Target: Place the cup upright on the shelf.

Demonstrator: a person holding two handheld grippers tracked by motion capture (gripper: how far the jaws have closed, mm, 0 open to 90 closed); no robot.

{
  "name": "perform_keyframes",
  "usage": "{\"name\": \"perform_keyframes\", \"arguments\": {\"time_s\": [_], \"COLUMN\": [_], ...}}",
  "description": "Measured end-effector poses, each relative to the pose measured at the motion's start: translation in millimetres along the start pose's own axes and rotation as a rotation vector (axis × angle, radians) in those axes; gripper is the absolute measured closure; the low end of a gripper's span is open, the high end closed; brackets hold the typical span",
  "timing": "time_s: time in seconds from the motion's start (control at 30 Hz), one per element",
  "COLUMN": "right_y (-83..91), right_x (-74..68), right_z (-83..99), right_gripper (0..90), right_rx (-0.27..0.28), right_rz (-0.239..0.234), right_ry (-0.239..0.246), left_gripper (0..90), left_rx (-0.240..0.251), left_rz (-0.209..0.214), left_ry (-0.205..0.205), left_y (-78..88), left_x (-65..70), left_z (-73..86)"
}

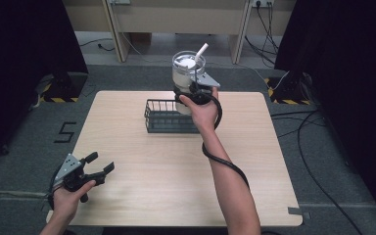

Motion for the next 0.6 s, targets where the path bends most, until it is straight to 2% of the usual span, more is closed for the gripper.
{"name": "perform_keyframes", "arguments": {"time_s": [0.6], "right_y": [-24.5], "right_x": [-5.6], "right_z": [5.6], "right_gripper": [11.1], "right_rx": [-0.027], "right_rz": [0.007], "right_ry": [0.008], "left_gripper": [14.4], "left_rx": [0.001], "left_rz": [0.001], "left_ry": [0.003], "left_y": [-0.1], "left_x": [-0.3], "left_z": [0.0]}}
Point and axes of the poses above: each handheld gripper's, and its own axes: y roughly backward along the jaws, z roughly out of its underside, x roughly to its right, the point moved 9 cm from there along -y, roughly forward along the jaws, and after that the axes turned 5 degrees about -x, right-handed, at the moved point
